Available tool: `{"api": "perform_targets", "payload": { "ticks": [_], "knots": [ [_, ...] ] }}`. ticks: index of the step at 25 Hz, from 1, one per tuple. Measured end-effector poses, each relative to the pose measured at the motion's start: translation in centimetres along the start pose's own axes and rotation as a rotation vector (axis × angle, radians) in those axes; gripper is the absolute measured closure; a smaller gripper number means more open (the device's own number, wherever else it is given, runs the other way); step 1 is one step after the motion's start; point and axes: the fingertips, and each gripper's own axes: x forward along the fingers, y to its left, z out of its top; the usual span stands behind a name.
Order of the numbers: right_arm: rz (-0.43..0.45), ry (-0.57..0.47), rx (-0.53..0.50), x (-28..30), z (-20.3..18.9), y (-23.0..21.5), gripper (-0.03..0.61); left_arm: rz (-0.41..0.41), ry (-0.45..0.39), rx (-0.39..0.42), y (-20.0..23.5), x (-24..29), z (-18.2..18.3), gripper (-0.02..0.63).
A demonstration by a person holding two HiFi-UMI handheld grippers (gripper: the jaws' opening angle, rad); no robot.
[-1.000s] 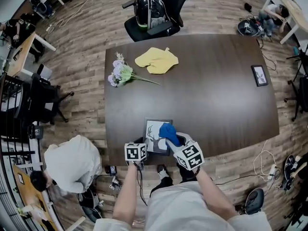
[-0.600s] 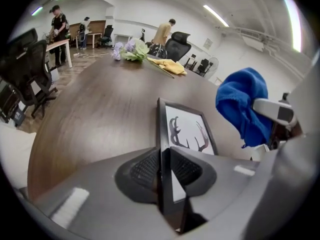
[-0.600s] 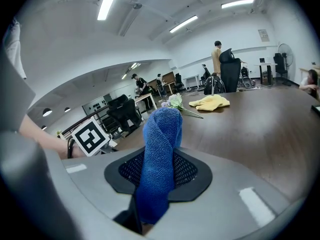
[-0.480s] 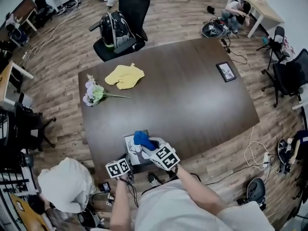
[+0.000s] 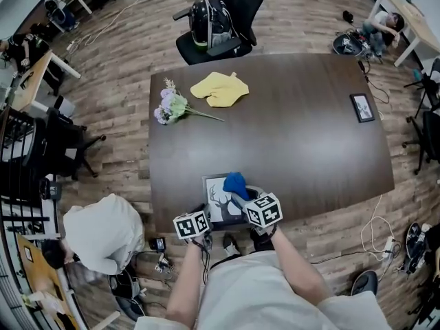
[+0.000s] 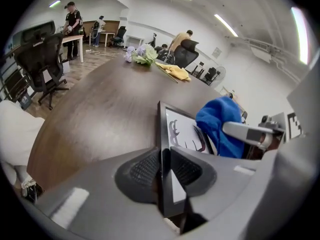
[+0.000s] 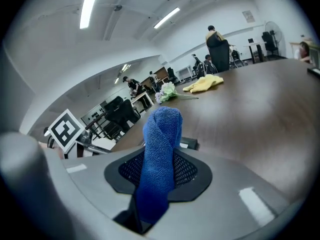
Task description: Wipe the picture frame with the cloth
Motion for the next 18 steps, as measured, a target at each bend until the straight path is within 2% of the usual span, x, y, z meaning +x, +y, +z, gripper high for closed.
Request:
{"api": "perform_targets", "payload": {
  "ticks": [4, 9, 11, 18],
  "knots": [
    [0.035, 0.052, 0.092, 1.5, -3.4, 0.0, 0.471, -0.079, -0.005, -0.116, -0.7, 0.3, -0.5, 0.483],
    [0.05, 0.069, 0.119, 1.8, -4.1, 0.2, 0.471, -0.192, -0.085, -0.372, -0.5, 0.5, -0.1, 0.489],
    [0.048, 0.078, 0.105, 1.8, -4.5, 0.3, 0.471, -0.226, -0.113, -0.451, -0.4, 0.7, -0.1, 0.488],
    [0.058, 0.066, 0.087, 1.9, -4.8, 0.2, 0.471, -0.364, -0.123, -0.577, -0.4, 0.6, 0.0, 0.488]
  ]
}}
